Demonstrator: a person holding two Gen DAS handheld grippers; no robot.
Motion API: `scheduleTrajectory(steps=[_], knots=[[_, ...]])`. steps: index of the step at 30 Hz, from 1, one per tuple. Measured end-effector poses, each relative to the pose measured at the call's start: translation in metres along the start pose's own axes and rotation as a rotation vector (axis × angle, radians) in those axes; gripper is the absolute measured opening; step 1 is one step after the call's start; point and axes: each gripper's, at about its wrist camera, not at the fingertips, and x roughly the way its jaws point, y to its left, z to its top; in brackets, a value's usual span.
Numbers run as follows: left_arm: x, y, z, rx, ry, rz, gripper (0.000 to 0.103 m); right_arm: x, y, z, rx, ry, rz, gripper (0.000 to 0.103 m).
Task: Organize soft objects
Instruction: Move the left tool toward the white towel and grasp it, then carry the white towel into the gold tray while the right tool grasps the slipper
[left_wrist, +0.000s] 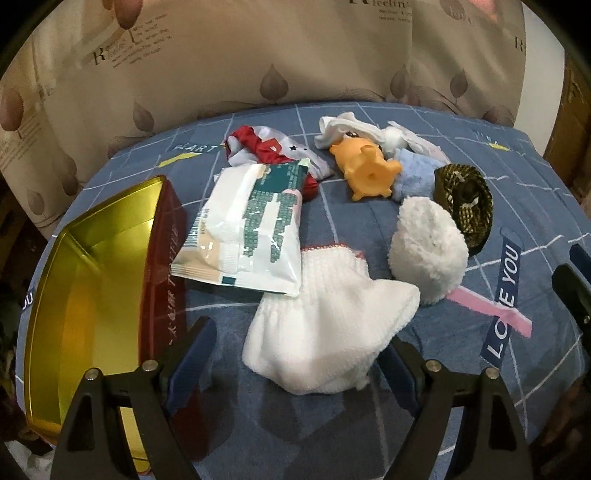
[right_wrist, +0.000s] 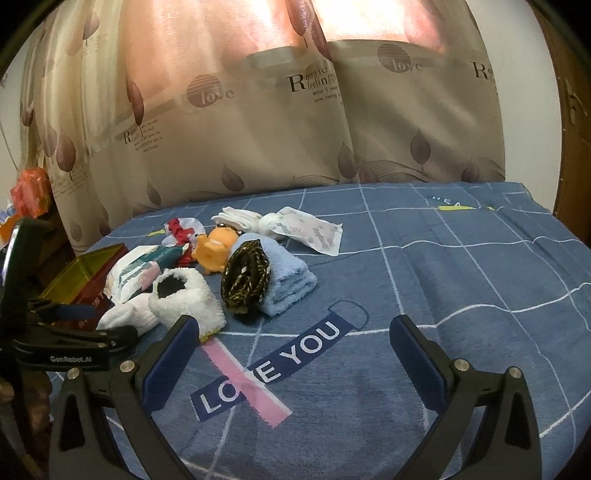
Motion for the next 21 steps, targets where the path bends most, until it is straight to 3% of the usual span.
scheduleTrajectory(steps=[4,6,8,11,18,21], knots=[[0.006,-0.001,-0.002,-0.009,-0.003,0.001,0.083,0.002,-0.001,0.001,0.004,0.011,0.011,0.103],[0.004,0.0,-0.002,-0.012,-0.026,-0.01,0.072,0.003,-0.002,0.001,0.008,0.012,0.016,0.103],[0.003,-0.003,-0.003,-0.002,-0.036,0.003,0.052,0.003,-0.002,0.0,0.013,0.01,0.018,0.103],[0.001,-0.007,-0.002,0.02,-0.039,0.033,0.032,0.004,-0.002,0.0,0.014,0.013,0.019,0.103],[-0.006,-0.015,-0.007,0.034,-0.028,0.086,0.031,0.003,-0.001,0.0,0.009,0.018,0.025,0.103],[-0.016,-0.012,-0.007,0.029,-0.066,0.076,0.031,0.003,-0.001,-0.001,0.008,0.019,0.023,0.103]])
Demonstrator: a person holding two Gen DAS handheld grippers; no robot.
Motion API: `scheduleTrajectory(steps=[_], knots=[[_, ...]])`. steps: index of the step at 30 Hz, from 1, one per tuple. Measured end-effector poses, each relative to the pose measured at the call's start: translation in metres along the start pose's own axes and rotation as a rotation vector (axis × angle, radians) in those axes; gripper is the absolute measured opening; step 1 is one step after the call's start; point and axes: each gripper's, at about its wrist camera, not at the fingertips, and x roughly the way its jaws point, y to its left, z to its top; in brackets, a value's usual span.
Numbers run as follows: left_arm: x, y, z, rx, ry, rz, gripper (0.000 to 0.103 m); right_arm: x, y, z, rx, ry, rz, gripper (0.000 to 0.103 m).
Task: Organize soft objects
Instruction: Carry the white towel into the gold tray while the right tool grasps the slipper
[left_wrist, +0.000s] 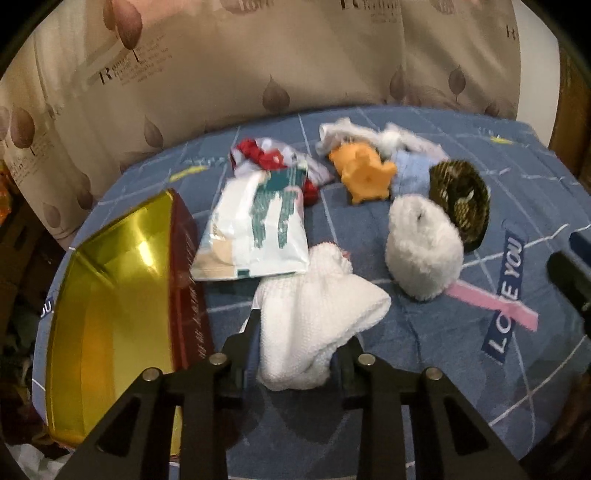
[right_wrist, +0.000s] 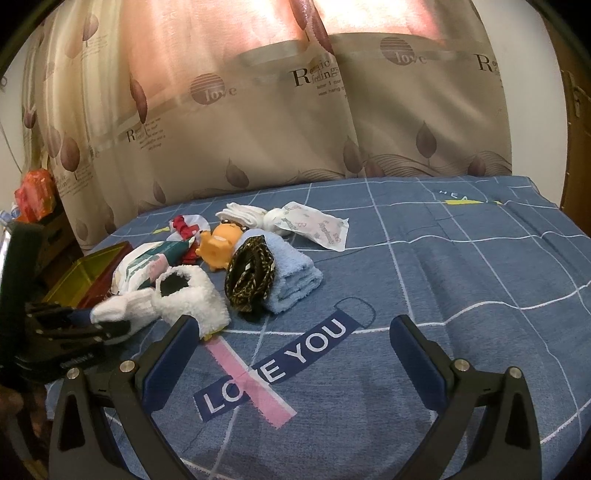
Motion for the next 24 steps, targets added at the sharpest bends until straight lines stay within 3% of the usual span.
scheduleTrajectory(steps=[3,8,14,19,24], knots=[[-0.016,0.006,0.005,-0.011,-0.045,-0.024,0.03,0.0,0.0,0.0,-0.004,0.0,-0.004,0.103],[-0.037,0.018,0.005,-0.061,-0.055,-0.072,0.03,0.002,0.002,0.0,-0.018,0.008,-0.005,0.103],[-0.058,0.017,-0.002,-0.065,-0.067,-0.194,0.03,0.006,0.007,0.002,-0.048,0.05,0.008,0.103],[-0.077,0.02,-0.013,-0.081,-0.076,-0.182,0.03,0.009,0.023,0.012,-0.1,0.09,0.131,0.103],[-0.093,0.042,-0.022,-0.137,-0.085,-0.178,0.03,0.028,0.065,0.023,-0.273,0.157,0.228,0.103]])
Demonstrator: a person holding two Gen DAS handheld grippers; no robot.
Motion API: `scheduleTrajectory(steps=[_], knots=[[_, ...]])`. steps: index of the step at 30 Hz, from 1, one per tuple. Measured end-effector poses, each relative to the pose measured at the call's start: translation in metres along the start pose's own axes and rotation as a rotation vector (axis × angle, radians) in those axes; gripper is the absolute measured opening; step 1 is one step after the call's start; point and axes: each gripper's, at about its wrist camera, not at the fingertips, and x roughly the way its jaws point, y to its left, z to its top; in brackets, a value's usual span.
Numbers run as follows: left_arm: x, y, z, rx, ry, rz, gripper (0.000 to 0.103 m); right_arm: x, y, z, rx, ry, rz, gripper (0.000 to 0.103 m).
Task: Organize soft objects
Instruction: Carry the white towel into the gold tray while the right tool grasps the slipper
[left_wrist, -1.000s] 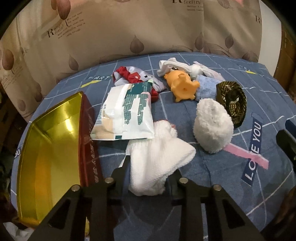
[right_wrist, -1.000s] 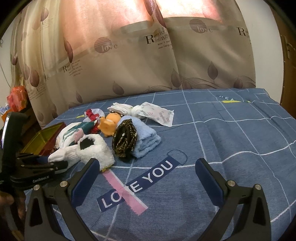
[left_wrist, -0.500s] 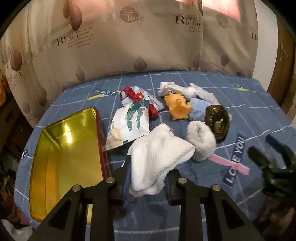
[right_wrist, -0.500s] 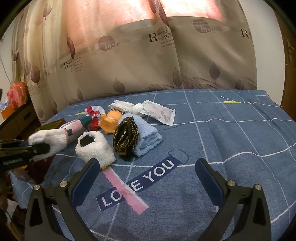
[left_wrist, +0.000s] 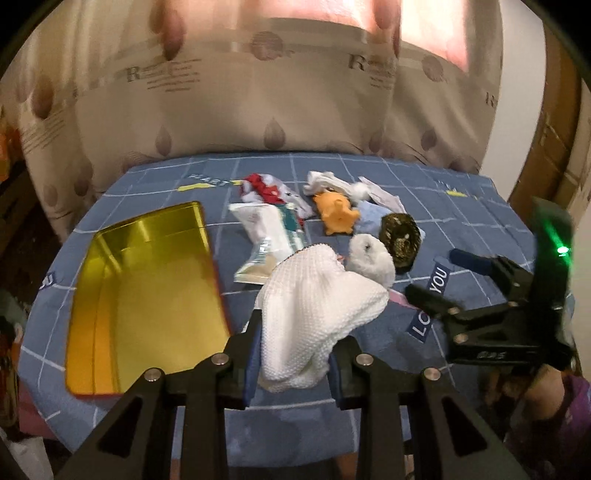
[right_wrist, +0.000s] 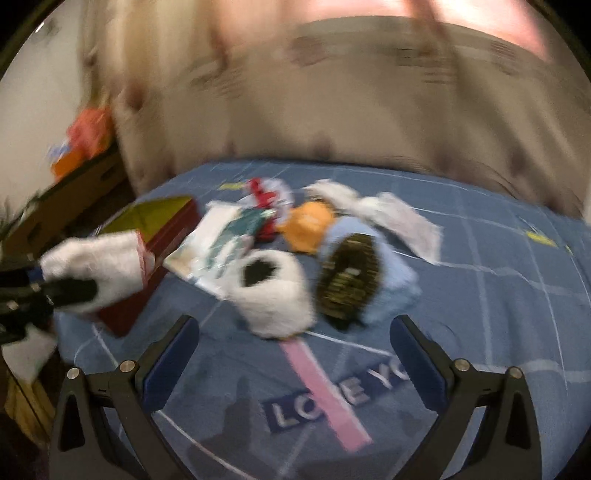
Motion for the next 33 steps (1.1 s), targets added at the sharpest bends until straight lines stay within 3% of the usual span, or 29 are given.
scheduleTrajectory(steps=[5,13,15,17,23,33], knots=[[-0.013,0.021,-0.002,-0.061,-0.022,0.021,0.03,0.024,0.024,0.011,-0.139,0.017,-0.035,0.103],[-0.014,0.048,-0.003,-0.138,-0.026,0.043,0.03,0.059,0.024,0.02,-0.189,0.078,-0.125,0.098],[-0.011,0.053,-0.004,-0.146,-0.021,0.051,0.03,0.069,0.021,0.02,-0.176,0.124,-0.107,0.076],[-0.009,0.057,-0.005,-0.152,-0.014,0.062,0.03,0.077,0.022,0.019,-0.18,0.157,-0.097,0.041],[-0.005,0.071,-0.008,-0.177,-0.002,0.086,0.03,0.072,0.025,0.018,-0.179,0.136,-0.066,0.034],[0.006,0.107,0.012,-0.187,0.013,0.16,0.03,0.047,0.034,0.009,-0.126,0.071,-0.009,0.033]])
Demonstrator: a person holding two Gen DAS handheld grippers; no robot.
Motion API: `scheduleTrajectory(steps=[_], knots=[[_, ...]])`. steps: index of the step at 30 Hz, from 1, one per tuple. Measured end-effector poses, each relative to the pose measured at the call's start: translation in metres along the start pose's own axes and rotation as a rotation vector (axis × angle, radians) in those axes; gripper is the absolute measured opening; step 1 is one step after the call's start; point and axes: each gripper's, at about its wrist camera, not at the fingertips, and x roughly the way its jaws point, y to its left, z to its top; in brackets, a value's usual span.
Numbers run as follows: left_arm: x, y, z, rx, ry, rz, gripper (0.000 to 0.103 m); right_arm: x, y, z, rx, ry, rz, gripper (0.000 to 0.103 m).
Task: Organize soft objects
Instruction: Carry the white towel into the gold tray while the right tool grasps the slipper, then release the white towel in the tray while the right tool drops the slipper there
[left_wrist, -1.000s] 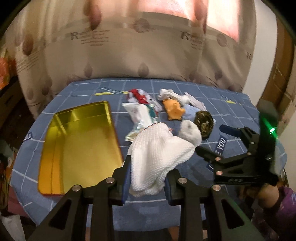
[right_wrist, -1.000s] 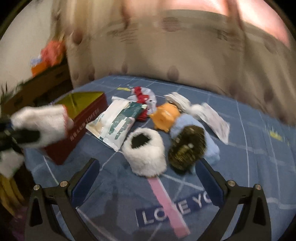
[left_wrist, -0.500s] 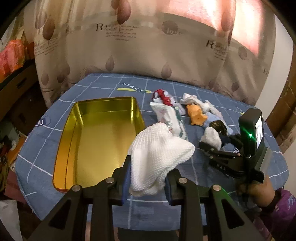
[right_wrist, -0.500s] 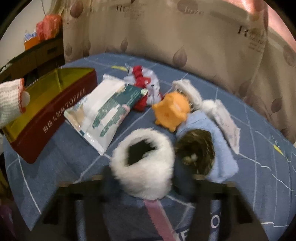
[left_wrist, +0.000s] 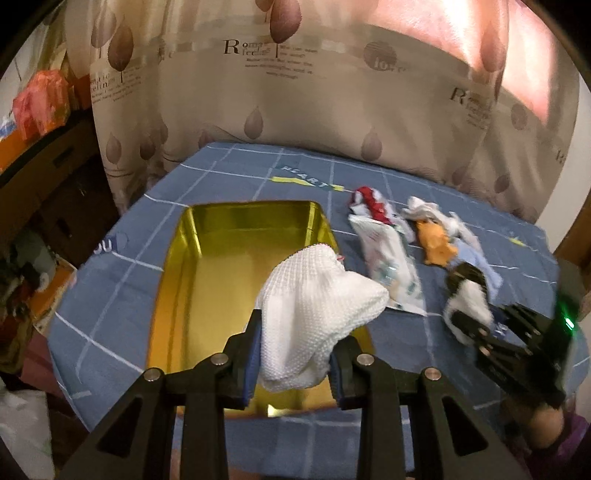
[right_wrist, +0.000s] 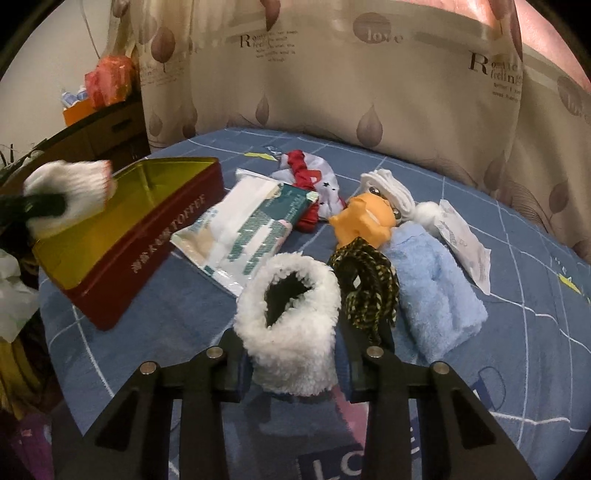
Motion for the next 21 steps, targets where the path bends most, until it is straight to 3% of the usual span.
scheduleTrajectory(steps=[11,14,16,21], knots=[[0.064,0.026,0.049,0.062,0.046,0.123,0.04,-0.002,-0.007,0.0,0.052,-0.006,0.014,0.033],[0.072,0.028,0.056,0.07,0.055,0.205,0.045,-0.001,-0.006,0.0,0.046,-0.004,0.016,0.033],[0.064,0.031,0.056,0.035,0.038,0.231,0.045,-0.001,-0.006,0.0,0.05,-0.006,0.018,0.033],[0.012,0.041,0.036,-0.086,-0.012,0.217,0.05,-0.006,-0.007,0.002,0.065,-0.03,0.026,0.033]])
